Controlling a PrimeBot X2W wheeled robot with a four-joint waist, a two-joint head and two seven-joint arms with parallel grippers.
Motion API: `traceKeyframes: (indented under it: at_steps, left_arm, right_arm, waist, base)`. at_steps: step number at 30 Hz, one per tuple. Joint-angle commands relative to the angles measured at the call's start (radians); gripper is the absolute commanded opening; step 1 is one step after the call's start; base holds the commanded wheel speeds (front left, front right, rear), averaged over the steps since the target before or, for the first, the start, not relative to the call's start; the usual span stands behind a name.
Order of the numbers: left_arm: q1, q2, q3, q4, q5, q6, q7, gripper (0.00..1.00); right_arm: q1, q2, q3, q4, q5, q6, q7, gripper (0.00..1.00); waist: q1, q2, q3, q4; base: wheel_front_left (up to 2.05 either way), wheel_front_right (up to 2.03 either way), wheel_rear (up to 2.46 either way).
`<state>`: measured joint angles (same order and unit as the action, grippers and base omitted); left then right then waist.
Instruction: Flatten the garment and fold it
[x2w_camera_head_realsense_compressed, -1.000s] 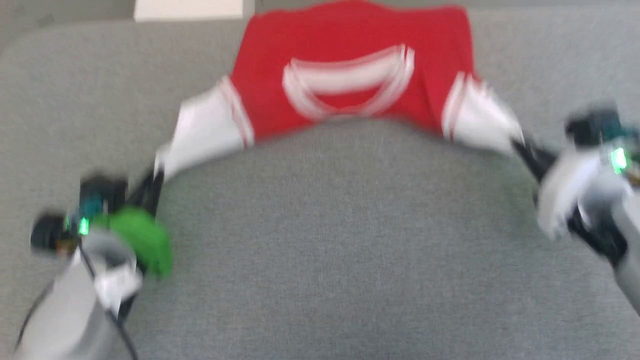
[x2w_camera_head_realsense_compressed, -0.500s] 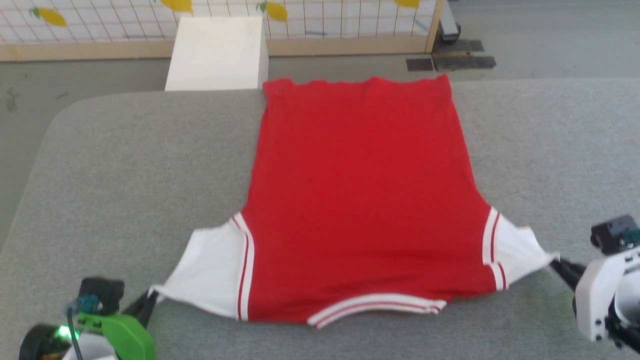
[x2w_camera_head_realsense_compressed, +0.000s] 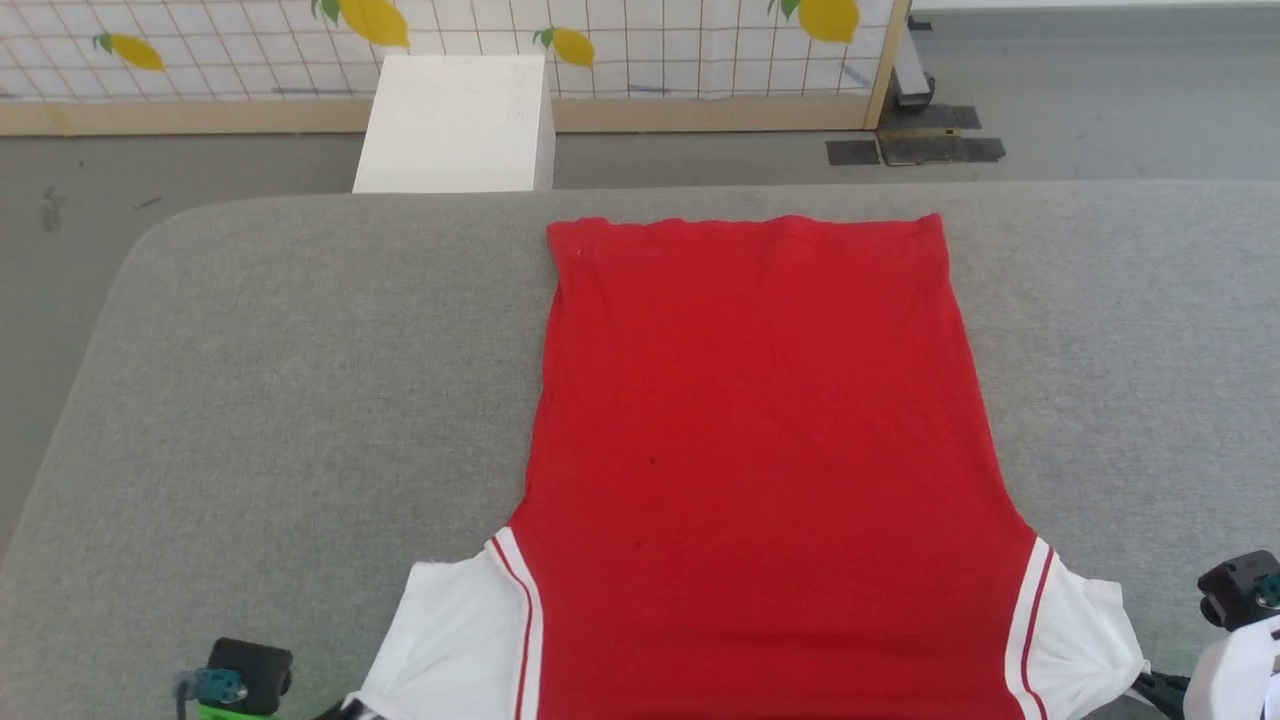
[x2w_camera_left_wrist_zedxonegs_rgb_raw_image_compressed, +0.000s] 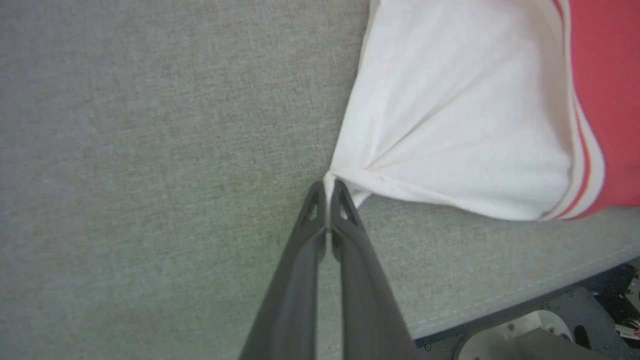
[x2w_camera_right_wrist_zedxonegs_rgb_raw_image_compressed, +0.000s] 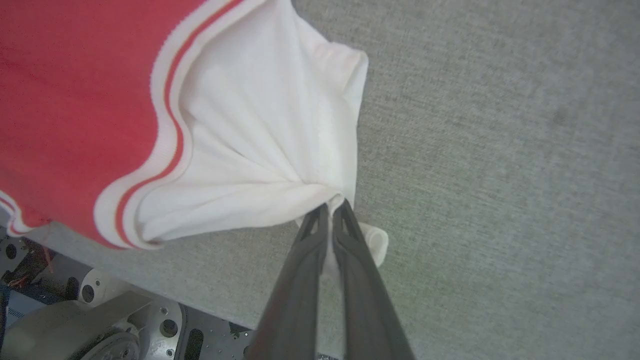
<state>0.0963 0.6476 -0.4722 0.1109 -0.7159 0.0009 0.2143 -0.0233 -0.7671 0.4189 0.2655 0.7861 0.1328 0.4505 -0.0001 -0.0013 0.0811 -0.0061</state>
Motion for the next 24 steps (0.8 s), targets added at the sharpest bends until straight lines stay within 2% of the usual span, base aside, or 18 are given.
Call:
traceKeyframes:
  at_steps: [1,2,3,4,10,16,18,21,24]
  left_arm:
    - [-0.003,-0.008,-0.003,0.002,-0.002,-0.003,0.0,0.0]
    - [-0.011,-0.015,-0.007,0.001,0.0,-0.004,-0.002,0.0]
    - [-0.02,-0.02,-0.01,-0.002,0.003,-0.006,-0.005,0.0]
    - [-0.025,-0.024,-0.012,-0.005,0.004,-0.008,-0.006,0.0]
    - [-0.062,-0.043,-0.028,-0.079,0.003,-0.018,0.009,0.0]
    - [-0.082,-0.047,-0.044,-0.218,0.023,0.012,0.047,0.0]
    - [-0.093,-0.05,-0.048,-0.259,0.034,0.022,0.052,0.0]
    - [-0.117,-0.057,-0.056,-0.314,0.055,0.031,0.06,0.0]
    - [-0.139,-0.067,-0.062,-0.353,0.071,0.039,0.062,0.0]
  right_arm:
    - [0.017,0.003,-0.02,-0.001,0.001,-0.002,0.01,0.0]
    - [0.018,0.011,-0.041,-0.003,0.001,-0.002,0.014,0.06]
    - [0.017,0.019,-0.058,-0.008,-0.001,-0.002,0.021,0.93]
    - [0.017,0.025,-0.068,-0.011,0.003,-0.002,0.033,1.0]
    - [-0.017,0.046,-0.182,-0.112,0.039,-0.002,0.144,1.0]
    - [-0.147,0.104,-0.305,-0.212,0.024,-0.002,0.257,1.0]
    - [-0.215,0.131,-0.336,-0.215,-0.003,-0.002,0.295,1.0]
    - [-0.327,0.133,-0.35,-0.2,-0.096,-0.002,0.345,1.0]
    - [-0.438,0.177,-0.386,-0.144,-0.108,-0.002,0.403,1.0]
  waist:
    - [0.0001,0.0013,0.009,0.009]
    - [0.0001,0.0013,0.013,0.012]
    - [0.0001,0.0013,0.018,0.014]
    - [0.0001,0.0013,0.02,0.016]
    - [0.0001,0.0013,0.053,0.043]
    - [0.0001,0.0013,0.136,0.086]
    - [0.0001,0.0013,0.173,0.108]
    - [0.0001,0.0013,0.241,0.152]
    - [0.0001,0.0013,0.299,0.191]
  base:
    - [0.0,0.0,0.0]
    - [0.0,0.0,0.0]
    - [0.0,0.0,0.0]
    - [0.0,0.0,0.0]
    - [0.0,0.0,0.0]
    - [0.0,0.0,0.0]
    - [0.0,0.0,0.0]
    - [0.0,0.0,0.0]
    - [0.0,0.0,0.0]
